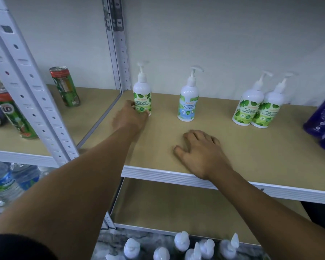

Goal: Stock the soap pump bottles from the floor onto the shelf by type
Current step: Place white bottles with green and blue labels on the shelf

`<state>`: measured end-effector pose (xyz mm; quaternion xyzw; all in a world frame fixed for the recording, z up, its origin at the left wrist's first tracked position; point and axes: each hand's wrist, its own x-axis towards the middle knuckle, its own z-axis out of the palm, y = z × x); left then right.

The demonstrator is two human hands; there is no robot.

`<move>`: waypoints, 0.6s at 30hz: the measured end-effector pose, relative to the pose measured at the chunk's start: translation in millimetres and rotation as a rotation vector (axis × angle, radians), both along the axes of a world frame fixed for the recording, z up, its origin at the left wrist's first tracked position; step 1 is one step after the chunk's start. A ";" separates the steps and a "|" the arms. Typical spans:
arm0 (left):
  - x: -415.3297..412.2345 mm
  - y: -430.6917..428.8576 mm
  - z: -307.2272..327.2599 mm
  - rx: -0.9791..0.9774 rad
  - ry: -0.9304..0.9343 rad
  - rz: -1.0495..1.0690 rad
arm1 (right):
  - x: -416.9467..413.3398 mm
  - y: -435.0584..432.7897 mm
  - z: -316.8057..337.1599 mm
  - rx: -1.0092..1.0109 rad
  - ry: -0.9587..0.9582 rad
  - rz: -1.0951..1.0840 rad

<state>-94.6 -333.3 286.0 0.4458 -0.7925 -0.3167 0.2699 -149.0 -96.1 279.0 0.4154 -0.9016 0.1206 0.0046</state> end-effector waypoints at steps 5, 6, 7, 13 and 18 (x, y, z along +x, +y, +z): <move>-3.4 -5.3 -3.0 -0.012 -0.017 0.009 | 0.6 0.3 0.2 -0.004 0.000 0.001; -4.2 -5.9 -3.4 -0.017 -0.022 0.015 | 0.4 0.1 0.2 -0.005 0.000 0.001; -4.9 -6.2 -3.6 -0.021 -0.030 0.020 | 0.5 0.2 0.1 -0.005 -0.001 0.002; -7.1 -3.7 -2.8 -0.044 -0.065 0.043 | -0.6 0.8 -0.8 -0.012 0.004 0.005; -2.8 4.1 0.7 -0.052 -0.095 0.050 | -0.3 1.8 -0.7 -0.026 -0.004 0.007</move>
